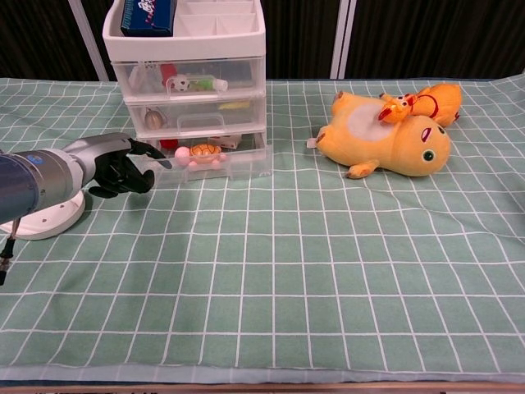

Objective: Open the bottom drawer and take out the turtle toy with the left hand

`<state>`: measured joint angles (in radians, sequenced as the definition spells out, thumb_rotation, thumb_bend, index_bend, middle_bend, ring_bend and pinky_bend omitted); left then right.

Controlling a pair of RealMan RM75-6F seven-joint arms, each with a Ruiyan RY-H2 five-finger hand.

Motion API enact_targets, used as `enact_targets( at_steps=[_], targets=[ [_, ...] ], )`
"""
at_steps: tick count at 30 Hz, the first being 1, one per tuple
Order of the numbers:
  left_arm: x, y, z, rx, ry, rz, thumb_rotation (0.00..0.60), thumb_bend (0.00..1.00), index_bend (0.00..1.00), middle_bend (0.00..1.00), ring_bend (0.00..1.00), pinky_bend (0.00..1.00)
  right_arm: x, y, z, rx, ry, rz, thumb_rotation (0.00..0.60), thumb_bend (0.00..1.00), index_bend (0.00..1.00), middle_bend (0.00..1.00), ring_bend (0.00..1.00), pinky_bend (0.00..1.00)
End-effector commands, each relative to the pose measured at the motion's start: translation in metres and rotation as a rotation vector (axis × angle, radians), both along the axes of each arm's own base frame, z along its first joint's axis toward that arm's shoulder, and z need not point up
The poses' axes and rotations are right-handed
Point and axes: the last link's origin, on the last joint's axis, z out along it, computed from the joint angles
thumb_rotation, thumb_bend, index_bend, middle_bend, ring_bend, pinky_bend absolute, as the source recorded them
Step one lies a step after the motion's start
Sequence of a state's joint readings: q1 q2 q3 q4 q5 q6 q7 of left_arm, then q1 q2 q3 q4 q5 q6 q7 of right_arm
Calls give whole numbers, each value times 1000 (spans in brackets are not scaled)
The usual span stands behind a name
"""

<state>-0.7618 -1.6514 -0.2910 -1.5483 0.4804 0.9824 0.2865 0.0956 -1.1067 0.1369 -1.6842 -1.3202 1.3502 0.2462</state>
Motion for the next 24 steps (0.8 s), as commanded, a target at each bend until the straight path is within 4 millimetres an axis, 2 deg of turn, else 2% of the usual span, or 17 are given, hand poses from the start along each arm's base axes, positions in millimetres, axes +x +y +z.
enact_targets(
  at_steps=[1,10,24],
  targets=[
    [-4,-2,4,-15,16,13,600,679,292,964,986,1000,0,0,0,0,0,-1,600,132,0,0,0,185],
    [-10,-11,14,-32,36,14,600,679,323,968,989,1000,0,0,0,0,1,-2,600,131,0,0,0,185],
    [-17,-37,20,-98,39,11,600,680,324,968,989,1000,0,0,0,1,-2,-5,600,132,0,0,0,185]
  ],
)
